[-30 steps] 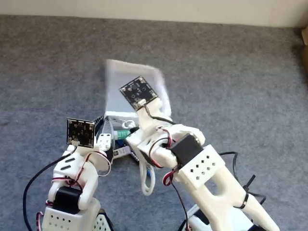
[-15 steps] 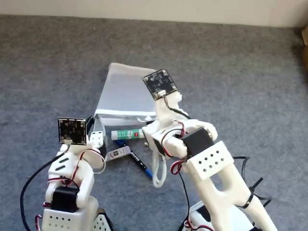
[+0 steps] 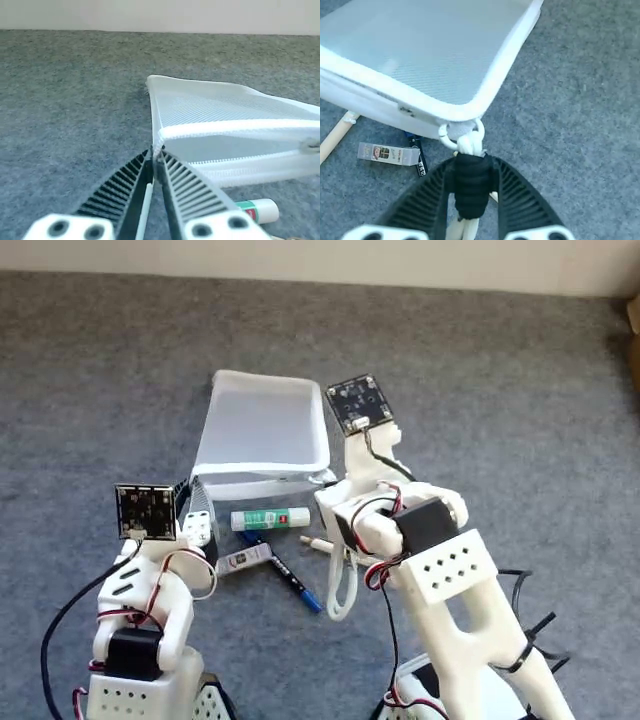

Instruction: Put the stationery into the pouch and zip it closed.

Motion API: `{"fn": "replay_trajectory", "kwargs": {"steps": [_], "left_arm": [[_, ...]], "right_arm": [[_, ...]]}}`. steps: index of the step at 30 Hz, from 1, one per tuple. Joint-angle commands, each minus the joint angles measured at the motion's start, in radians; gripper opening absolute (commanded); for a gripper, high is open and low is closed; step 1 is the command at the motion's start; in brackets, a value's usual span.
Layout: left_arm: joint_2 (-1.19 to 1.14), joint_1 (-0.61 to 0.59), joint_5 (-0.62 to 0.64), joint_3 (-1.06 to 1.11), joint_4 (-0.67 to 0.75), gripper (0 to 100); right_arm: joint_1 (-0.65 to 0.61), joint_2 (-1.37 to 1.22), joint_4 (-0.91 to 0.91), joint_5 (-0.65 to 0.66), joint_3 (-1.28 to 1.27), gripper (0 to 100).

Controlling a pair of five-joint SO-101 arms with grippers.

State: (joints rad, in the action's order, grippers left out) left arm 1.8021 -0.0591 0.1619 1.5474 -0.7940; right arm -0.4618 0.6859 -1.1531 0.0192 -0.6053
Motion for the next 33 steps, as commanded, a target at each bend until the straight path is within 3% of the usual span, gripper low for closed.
{"fn": "replay_trajectory", "kwargs": {"steps": [1, 6, 12, 17, 27, 33], "left_arm": [[0.013, -0.059, 0.002, -0.035, 0.017, 1], [0.013, -0.056, 0.002, -0.038, 0.017, 1], [0.013, -0.031, 0.002, -0.033, 0.017, 1], [0.008, -0.001, -0.04, -0.03, 0.015, 12], [0.01, 0.002, -0.046, -0.039, -0.02, 13], [0.01, 0.002, -0.046, -0.036, -0.02, 13]], "right_arm": [[0.054, 0.044, -0.004, -0.014, 0.008, 0.5], [0.062, 0.044, -0.004, -0.026, 0.005, 0.5], [-0.013, 0.044, -0.005, -0.003, 0.005, 0.5], [-0.058, 0.113, -0.013, 0.055, 0.002, 0.5], [-0.064, 0.321, -0.105, 0.077, 0.002, 0.5], [-0.162, 0.323, -0.157, 0.123, 0.001, 0.5]]}}
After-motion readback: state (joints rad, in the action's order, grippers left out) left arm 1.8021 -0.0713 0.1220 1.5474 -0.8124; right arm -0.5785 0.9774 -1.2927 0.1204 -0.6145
